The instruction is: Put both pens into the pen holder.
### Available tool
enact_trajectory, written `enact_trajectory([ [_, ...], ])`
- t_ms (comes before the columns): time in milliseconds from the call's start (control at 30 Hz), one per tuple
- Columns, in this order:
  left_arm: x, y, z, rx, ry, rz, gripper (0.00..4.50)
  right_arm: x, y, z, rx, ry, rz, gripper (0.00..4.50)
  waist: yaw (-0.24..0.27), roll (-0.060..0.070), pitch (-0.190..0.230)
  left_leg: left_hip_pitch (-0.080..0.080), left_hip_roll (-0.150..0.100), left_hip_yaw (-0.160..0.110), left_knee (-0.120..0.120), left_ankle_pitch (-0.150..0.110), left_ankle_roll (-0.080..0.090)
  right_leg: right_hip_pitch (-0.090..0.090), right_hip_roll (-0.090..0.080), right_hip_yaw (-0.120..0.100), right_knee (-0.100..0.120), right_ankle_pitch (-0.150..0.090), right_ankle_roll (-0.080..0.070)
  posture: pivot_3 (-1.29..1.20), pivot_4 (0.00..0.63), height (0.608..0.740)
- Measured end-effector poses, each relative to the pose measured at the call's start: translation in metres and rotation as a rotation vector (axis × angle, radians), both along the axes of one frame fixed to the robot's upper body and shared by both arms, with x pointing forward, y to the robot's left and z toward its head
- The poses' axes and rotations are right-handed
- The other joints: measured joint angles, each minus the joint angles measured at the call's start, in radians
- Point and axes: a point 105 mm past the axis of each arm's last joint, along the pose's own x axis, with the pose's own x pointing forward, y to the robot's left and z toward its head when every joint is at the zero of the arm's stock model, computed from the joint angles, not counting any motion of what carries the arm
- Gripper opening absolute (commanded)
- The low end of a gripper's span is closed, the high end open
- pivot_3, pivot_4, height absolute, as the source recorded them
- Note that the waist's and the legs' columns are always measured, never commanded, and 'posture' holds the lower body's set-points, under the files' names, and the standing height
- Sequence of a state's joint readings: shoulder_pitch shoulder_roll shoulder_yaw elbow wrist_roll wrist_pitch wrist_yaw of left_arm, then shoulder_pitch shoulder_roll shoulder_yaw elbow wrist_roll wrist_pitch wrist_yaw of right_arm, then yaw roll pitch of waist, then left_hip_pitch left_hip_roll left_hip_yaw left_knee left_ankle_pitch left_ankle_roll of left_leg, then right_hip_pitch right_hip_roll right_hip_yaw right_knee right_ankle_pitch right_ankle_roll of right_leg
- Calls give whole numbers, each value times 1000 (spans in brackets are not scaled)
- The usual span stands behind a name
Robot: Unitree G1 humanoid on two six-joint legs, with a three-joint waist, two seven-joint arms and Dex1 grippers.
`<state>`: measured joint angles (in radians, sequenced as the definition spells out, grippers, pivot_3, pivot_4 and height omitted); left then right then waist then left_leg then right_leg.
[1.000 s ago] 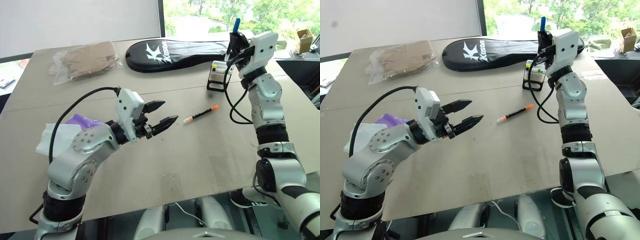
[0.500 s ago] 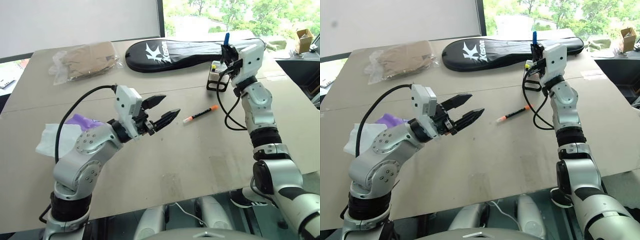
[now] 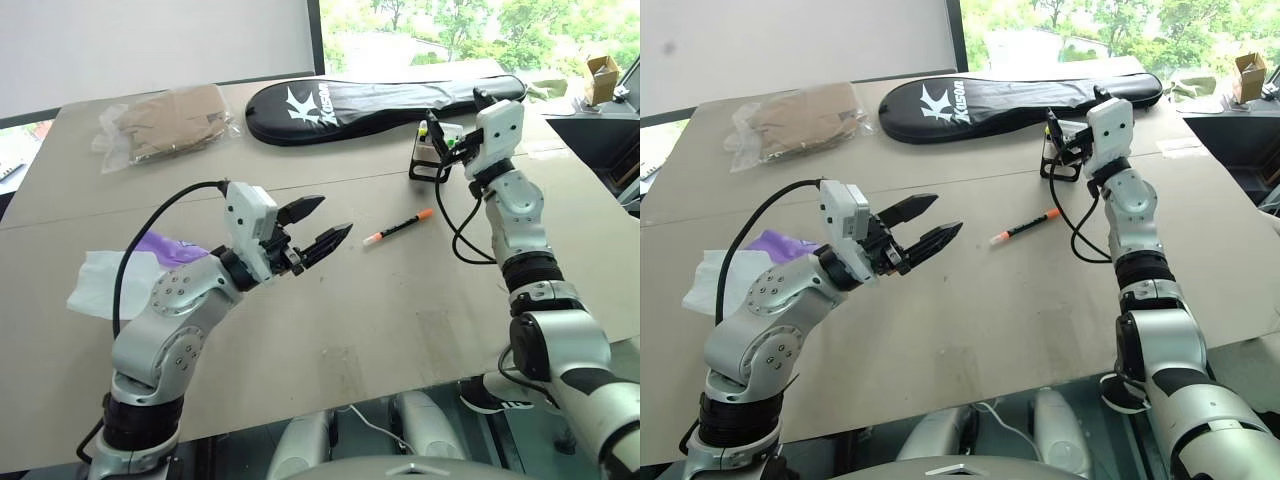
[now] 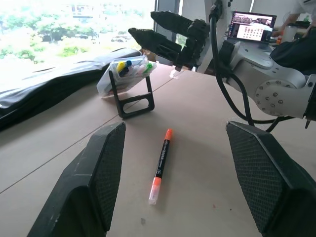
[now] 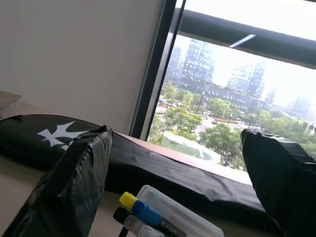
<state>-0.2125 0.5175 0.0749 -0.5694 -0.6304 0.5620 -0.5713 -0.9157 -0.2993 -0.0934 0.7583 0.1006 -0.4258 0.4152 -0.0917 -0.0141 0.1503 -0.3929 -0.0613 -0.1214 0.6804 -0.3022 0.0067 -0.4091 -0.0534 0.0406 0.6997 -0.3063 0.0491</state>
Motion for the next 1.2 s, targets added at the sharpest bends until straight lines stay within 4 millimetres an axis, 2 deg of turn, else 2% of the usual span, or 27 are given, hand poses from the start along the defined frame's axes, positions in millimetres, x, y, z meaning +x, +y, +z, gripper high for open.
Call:
enact_trajectory([
  [67, 0, 0, -4, 17, 18, 0, 3353, -12, -2, 7, -36, 12, 70, 4388, 3, 0, 0, -1, 0, -2, 0, 0, 0, 0, -1, 0, 0, 0, 0, 0, 150, 740],
  [100, 1, 1, -9, 32, 45, 6, 3353, -30, -4, 6, -92, 62, 156, 4388, 9, 1, 0, -3, 0, -4, 1, 0, 0, 0, -1, 0, -1, 0, 0, 0, 150, 740],
  [167, 2, 3, -13, 48, 66, 13, 3353, -44, -5, -1, -136, 130, 227, 4388, 16, 1, -1, -3, 0, -4, 1, 0, 0, 0, -1, 0, -1, 0, 0, 0, 150, 740],
  [267, 2, 1, -22, 109, 98, -6, 3353, -74, -5, -24, -266, 290, 361, 4388, 28, 2, -1, -3, 0, -4, 1, 0, 0, 0, -1, 0, -1, 0, 0, 0, 150, 740],
  [333, 7, -6, -30, 186, 130, -27, 3353, -92, -11, -47, -344, 431, 416, 4388, 38, 2, -1, -2, 0, -5, 2, 0, 0, 1, -1, 0, -1, 0, 0, 0, 150, 740],
  [467, 12, -16, -39, 290, 147, -72, 3353, -100, -20, -71, -382, 558, 430, 4388, 44, 2, -1, -1, -1, -3, 2, 0, 1, 1, -1, 0, 0, 0, 0, 0, 150, 740],
  [533, 13, -17, -41, 297, 149, -83, 3353, -100, -19, -74, -410, 564, 443, 4388, 43, 2, -1, -1, 0, -2, 2, 0, 1, 1, 0, 0, 0, 0, 0, 0, 150, 740],
  [600, 15, -9, -51, 304, 169, -107, 3353, -95, -18, -83, -504, 611, 496, 4388, 41, 2, -1, 0, 0, 0, 1, 0, 1, 1, 0, 0, 0, 0, 0, 0, 150, 740],
  [667, 14, 0, -69, 310, 214, -115, 3353, -88, -19, -89, -551, 642, 528, 4388, 38, 2, 0, 1, 0, 0, 0, 0, 1, 1, 0, 0, -1, 0, 0, 0, 150, 740],
  [767, 15, 13, -91, 320, 249, -106, 3353, -71, -6, -91, -615, 642, 594, 4388, 33, 2, 0, 1, 0, -1, 1, 0, 0, 1, 0, 0, -1, 0, 0, 0, 150, 740],
  [933, 20, 20, -95, 325, 221, -81, 3353, -54, 29, -89, -692, 610, 717, 4388, 33, 2, 0, -1, 0, -3, 1, 0, 0, 1, -1, -1, -2, 0, 0, 0, 150, 740],
  [1033, 13, 24, -98, 314, 224, -62, 3353, -47, 49, -91, -746, 595, 771, 4388, 24, 2, 0, -1, -1, -3, 1, 0, 0, 1, -1, -1, -3, 0, 0, 0, 150, 740],
  [1067, 3, 24, -96, 309, 220, -63, 3353, -44, 50, -96, -774, 612, 773, 4388, 22, 2, 0, -2, -1, -3, 1, 0, 0, 0, -1, -1, -3, 0, 0, 0, 150, 740],
  [1167, -6, 24, -87, 289, 207, -58, 3353, -43, 51, -105, -792, 644, 786, 4388, 24, 2, 0, -3, -1, -6, 2, 0, 0, 0, -2, -2, -3, 0, 0, 0, 150, 740],
  [1200, -8, 22, -79, 276, 187, -58, 3353, -42, 52, -108, -804, 659, 794, 4388, 24, 3, 0, -3, -1, -6, 2, 0, 0, 0, -2, -2, -2, 0, 0, 0, 150, 740],
])
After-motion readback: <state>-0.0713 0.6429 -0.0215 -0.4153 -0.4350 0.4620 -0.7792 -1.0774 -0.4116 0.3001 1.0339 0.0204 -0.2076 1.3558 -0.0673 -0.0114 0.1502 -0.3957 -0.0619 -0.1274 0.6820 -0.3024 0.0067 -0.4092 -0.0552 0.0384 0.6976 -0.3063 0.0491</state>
